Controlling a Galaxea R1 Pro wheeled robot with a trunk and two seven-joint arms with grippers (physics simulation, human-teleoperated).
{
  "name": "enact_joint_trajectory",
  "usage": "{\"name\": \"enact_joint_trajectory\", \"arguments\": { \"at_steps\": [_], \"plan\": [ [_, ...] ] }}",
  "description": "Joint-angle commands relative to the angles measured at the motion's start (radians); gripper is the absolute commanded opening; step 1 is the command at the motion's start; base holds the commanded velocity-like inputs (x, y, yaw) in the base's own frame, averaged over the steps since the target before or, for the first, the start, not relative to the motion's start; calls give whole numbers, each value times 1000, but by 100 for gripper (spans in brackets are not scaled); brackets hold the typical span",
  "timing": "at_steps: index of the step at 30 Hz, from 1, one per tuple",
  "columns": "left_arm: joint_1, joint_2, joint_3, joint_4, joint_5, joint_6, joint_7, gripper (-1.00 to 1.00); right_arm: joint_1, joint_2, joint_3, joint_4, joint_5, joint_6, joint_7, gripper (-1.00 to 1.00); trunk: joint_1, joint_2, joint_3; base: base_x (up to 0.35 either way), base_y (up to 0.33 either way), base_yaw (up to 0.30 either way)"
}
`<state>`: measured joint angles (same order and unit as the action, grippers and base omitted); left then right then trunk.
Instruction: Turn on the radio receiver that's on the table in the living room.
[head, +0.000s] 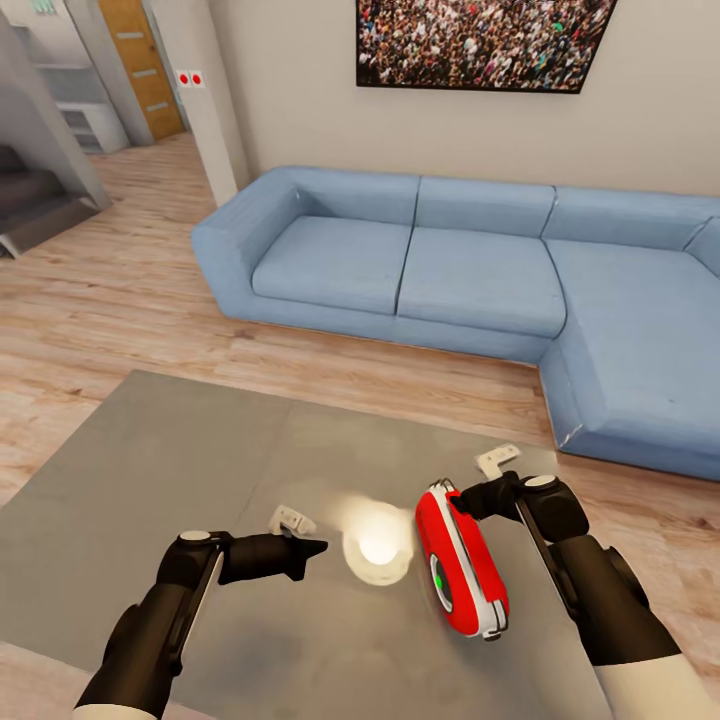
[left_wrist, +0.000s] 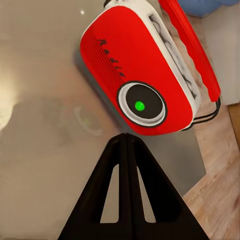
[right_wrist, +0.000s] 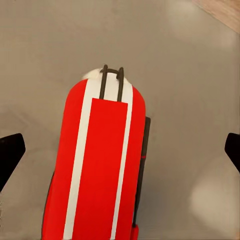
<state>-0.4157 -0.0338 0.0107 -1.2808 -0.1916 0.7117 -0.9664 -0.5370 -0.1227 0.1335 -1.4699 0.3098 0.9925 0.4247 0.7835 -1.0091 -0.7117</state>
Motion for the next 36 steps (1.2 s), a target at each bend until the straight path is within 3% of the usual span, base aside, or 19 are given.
{"name": "enact_joint_trajectory", "arguments": {
  "at_steps": [1,15,36],
  "plan": [
    [0,0,0,0,0,0,0,-100,0,0,0,0,0,0,0,100,0,0,1,0,0,129],
    [0,-1,0,-1,-3,1,0,-100,0,-1,0,2,0,0,0,100,0,0,22,-122,-36,136],
    [0,-1,0,-2,-5,0,0,-100,0,-2,-3,2,-2,0,-1,100,0,0,27,-87,-5,8]
  ]
}}
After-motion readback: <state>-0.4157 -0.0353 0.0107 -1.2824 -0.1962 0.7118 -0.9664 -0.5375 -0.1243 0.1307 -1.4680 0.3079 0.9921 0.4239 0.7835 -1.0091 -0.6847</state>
